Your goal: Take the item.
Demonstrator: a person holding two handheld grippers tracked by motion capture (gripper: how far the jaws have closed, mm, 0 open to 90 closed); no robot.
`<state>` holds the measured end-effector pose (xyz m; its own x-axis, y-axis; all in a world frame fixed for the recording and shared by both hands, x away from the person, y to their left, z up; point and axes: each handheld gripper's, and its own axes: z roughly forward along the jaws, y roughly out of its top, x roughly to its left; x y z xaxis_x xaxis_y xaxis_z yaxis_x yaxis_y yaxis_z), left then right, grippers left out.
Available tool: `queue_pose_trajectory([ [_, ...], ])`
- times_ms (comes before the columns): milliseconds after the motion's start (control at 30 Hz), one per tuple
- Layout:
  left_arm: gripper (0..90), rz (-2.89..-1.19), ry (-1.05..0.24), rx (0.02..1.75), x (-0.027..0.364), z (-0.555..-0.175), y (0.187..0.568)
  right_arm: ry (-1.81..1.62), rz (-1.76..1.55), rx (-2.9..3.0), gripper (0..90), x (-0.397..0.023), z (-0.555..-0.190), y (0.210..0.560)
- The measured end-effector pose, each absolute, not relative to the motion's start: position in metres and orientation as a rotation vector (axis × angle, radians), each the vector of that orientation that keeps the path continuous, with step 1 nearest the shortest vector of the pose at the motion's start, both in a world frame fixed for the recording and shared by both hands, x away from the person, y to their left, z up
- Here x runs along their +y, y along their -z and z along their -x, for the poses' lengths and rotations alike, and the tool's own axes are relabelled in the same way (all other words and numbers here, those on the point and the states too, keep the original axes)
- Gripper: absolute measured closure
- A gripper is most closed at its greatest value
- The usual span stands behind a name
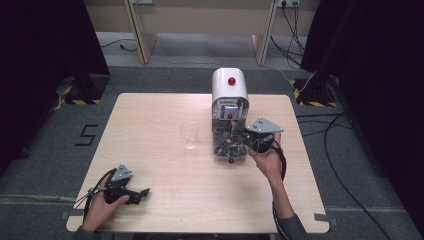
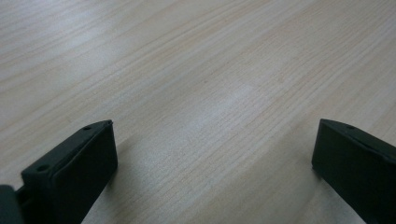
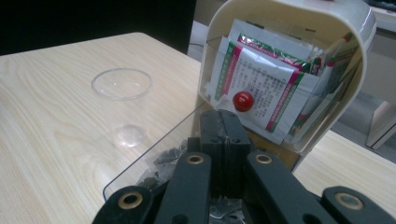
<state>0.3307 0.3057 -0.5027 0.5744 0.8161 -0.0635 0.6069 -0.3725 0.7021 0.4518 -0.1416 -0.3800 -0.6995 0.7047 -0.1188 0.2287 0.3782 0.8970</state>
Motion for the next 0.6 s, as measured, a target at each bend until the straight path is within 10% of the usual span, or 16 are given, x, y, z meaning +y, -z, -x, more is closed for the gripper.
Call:
queue_pose_trajectory([
  [600, 0.0, -2.110, -0.386, 1.130, 0.306, -0.331, 0.503, -1.382, -0.789, 2.064, 90.0, -0.147, -0.451, 0.358],
])
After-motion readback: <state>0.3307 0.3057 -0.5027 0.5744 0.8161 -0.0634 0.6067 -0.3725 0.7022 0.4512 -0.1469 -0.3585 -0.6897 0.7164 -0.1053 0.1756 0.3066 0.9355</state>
